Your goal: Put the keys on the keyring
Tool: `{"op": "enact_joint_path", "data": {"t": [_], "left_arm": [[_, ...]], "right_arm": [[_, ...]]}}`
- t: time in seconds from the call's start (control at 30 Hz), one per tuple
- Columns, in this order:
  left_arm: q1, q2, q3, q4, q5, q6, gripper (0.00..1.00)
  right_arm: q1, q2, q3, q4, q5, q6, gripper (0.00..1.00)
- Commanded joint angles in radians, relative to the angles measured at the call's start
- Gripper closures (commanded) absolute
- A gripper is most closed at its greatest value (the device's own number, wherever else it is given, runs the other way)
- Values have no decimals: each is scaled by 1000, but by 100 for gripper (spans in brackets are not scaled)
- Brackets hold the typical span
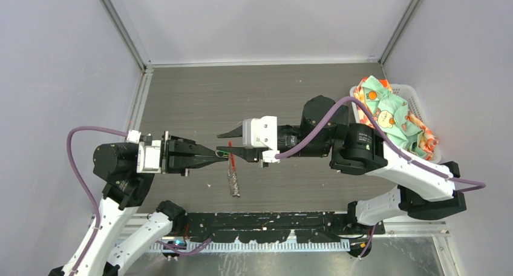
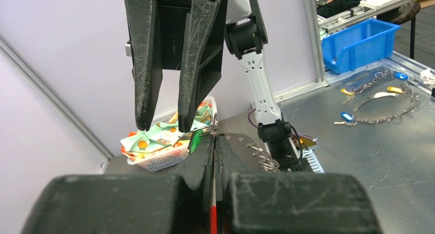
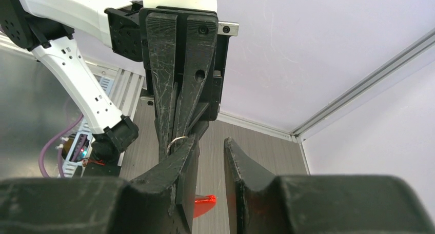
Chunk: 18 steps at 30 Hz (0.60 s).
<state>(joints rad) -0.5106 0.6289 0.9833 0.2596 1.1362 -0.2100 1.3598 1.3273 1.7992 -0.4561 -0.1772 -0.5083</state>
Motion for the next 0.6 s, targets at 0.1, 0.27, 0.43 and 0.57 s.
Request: {"op": "enact_joint_path", "data": {"t": [0.1, 0.27, 0.43, 0.57], "left_arm": [[-5, -17, 2, 70, -29, 4, 100], [-5, -23, -1, 69, -30, 9, 100], [-5, -30, -10, 60, -33, 21, 100], [-5, -35, -18, 49, -68, 30, 100]], "right_arm": [[5, 32, 125, -120, -19, -9, 67], [5, 26, 137, -98, 38, 4, 63], [5, -3, 155, -62, 72, 38, 54], [4, -6, 232, -201, 14, 80, 50]]}}
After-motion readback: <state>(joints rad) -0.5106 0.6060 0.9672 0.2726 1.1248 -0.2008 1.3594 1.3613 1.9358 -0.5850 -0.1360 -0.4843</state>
